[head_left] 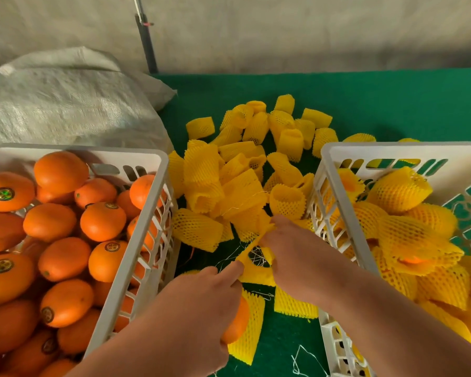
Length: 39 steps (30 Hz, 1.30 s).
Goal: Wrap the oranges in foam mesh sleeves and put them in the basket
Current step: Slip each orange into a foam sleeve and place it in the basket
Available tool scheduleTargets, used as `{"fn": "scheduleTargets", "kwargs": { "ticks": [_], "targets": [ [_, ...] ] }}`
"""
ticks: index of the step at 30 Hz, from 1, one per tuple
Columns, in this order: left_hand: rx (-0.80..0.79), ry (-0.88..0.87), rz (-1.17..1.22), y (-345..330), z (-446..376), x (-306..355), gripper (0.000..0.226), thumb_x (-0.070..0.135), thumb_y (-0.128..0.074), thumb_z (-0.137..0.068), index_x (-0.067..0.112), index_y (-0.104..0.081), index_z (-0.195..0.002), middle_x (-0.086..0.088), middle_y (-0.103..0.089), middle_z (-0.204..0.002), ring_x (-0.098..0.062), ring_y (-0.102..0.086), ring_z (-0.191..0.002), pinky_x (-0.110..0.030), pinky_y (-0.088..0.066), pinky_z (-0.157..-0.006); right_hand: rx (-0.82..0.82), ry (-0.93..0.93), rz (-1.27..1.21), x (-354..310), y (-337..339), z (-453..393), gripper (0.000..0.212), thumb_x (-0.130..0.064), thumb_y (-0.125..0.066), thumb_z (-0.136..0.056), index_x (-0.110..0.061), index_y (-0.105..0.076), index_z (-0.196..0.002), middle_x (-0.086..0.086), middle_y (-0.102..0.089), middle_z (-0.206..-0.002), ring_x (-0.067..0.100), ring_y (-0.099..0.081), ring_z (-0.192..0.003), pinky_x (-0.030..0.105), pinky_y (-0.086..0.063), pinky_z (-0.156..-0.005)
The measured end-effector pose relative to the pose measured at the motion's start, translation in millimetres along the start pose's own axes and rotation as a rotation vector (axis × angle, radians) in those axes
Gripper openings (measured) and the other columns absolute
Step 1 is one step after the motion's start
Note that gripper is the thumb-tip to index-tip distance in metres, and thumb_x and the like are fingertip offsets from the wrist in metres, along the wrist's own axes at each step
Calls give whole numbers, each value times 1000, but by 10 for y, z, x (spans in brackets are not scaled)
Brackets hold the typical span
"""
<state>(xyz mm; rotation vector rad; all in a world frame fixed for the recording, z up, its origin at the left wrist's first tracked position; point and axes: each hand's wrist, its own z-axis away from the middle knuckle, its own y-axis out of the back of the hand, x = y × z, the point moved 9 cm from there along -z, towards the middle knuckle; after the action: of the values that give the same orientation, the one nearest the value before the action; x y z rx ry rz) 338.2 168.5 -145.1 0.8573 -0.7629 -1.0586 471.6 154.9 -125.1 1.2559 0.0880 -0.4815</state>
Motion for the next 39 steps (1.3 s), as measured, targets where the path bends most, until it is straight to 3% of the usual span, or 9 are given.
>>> {"fn": "scheduleTargets", "kwargs": {
  "ticks": [7,10,13,17,24,29,32,36,39],
  "targets": [
    [-37,63,252,10,0,-31,77,78,-65,-74,53,-35,-140,36,0,-148,-2,-42,-101,-21,-34,-71,81,29,-50,-50,97,23,42,-4,-66,-90,-21,-53,-126,1,-24,-145,21,-60,-86,30,-50,-63],
    [38,181,565,99,81,-156,78,83,-70,-60,63,-40,-129,54,-16,-136,8,-52,-104,-12,-39,-74,97,61,-72,-67,97,35,50,-5,-69,-89,-22,-52,-133,1,-23,-143,18,-57,-77,21,-38,-55],
    [117,260,1074,207,143,-293,64,78,-79,-57,60,-60,-115,30,-65,-117,-3,-73,-92,-19,-57,-73,130,110,-106,-113,106,40,51,-11,-71,-91,-26,-51,-135,2,-24,-143,25,-62,-90,30,-50,-67],
    [344,326,1441,325,168,-487,54,61,-84,-61,35,-77,-108,0,-75,-104,-27,-77,-85,-51,-64,-80,167,168,-172,-177,112,38,55,-14,-73,-91,-37,-48,-135,-4,-24,-144,22,-63,-94,33,-59,-76],
    [527,415,1237,424,274,-560,68,81,-75,-62,43,-67,-119,25,-61,-105,-8,-75,-78,-23,-61,-62,282,258,-218,-277,165,85,68,-33,-78,-89,-44,-37,-141,-16,-19,-150,13,-57,-100,19,-57,-68],
    [595,397,1229,476,327,-595,72,86,-77,-53,50,-61,-113,34,-54,-122,-7,-74,-84,-23,-62,-63,289,286,-234,-339,180,118,69,-36,-79,-87,-47,-36,-140,-20,-19,-150,13,-61,-101,21,-61,-71],
    [523,353,1277,443,286,-589,73,77,-81,-59,47,-65,-123,14,-75,-103,-13,-77,-79,-29,-64,-68,288,278,-222,-340,200,119,73,-41,-80,-85,-49,-32,-139,-25,-17,-148,10,-56,-96,10,-51,-61],
    [446,321,1372,419,244,-561,69,55,-84,-64,48,-61,-129,4,-76,-107,-21,-78,-86,-46,-65,-78,317,264,-187,-326,241,136,77,-48,-82,-83,-49,-31,-140,-24,-16,-147,8,-51,-92,4,-42,-54],
    [566,384,1209,494,317,-610,68,65,-81,-60,52,-60,-123,12,-74,-95,-9,-75,-78,-25,-62,-65,338,267,-178,-348,279,169,77,-47,-82,-85,-47,-30,-142,-21,-15,-149,7,-51,-95,2,-40,-58]
  ]
}}
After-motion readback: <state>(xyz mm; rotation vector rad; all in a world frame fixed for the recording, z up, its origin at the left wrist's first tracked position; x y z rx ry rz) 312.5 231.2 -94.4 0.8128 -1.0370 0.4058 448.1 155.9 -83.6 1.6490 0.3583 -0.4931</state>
